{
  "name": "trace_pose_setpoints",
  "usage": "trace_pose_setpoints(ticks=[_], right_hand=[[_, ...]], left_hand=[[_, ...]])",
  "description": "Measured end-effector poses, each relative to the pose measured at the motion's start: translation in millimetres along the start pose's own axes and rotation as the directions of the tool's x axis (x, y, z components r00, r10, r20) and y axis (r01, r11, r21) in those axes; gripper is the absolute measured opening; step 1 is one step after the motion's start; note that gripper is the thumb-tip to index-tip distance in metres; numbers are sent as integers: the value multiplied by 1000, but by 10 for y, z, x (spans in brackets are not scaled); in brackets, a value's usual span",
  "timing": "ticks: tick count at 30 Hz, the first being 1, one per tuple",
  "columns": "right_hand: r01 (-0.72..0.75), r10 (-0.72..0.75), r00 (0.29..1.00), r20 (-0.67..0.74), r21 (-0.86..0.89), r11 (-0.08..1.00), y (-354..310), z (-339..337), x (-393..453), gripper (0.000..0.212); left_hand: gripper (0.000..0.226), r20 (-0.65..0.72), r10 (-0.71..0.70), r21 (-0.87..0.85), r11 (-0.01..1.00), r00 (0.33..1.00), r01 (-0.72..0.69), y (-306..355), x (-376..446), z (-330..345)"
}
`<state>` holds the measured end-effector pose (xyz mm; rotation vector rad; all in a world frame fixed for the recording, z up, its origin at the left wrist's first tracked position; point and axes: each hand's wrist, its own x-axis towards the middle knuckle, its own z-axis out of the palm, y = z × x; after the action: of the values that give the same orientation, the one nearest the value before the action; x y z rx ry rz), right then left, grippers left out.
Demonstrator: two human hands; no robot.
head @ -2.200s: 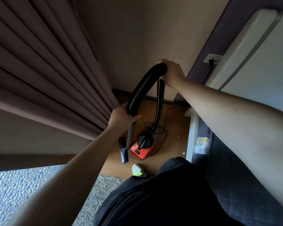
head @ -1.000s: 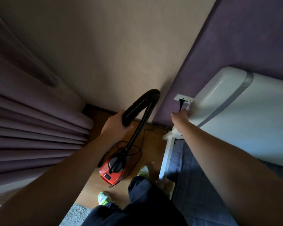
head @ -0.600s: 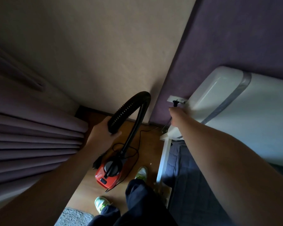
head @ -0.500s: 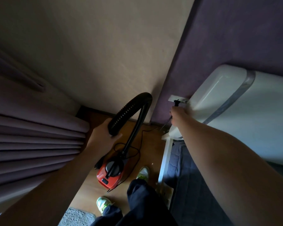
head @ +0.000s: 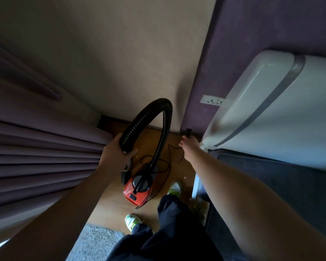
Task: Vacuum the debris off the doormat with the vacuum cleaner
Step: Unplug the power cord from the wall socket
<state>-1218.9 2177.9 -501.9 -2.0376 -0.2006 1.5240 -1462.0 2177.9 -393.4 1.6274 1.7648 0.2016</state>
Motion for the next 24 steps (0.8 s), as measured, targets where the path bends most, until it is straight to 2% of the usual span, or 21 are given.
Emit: trace_pose_setpoints(ticks=[2, 4, 8, 12, 16, 24], right_hand=[[-13, 8, 998, 67, 83, 996, 152, 24, -142, 34], [-35, 32, 997, 65, 48, 998, 257, -4, -280, 30], [29, -32, 989, 141, 21, 999, 265, -115, -518, 26], [77, -96, 974, 206, 98, 992, 259, -235, -747, 12], [123, -139, 967, 214, 84, 989, 376, -363, -877, 17], [118, -135, 974, 182, 101, 988, 525, -583, -953, 18]], left_hand=[[52, 5, 11, 27, 1000, 1000, -11, -64, 1, -47], [52, 26, 31, 62, 998, 999, -33, -84, 27, -89], [53, 64, 67, 50, 996, 996, -71, 0, 91, -127], [54, 99, 161, 93, 981, 982, -170, 189, 185, -215], [55, 61, 276, 94, 955, 959, -280, 428, 309, -368], [44, -81, 337, 88, 940, 938, -330, 726, 384, -376]])
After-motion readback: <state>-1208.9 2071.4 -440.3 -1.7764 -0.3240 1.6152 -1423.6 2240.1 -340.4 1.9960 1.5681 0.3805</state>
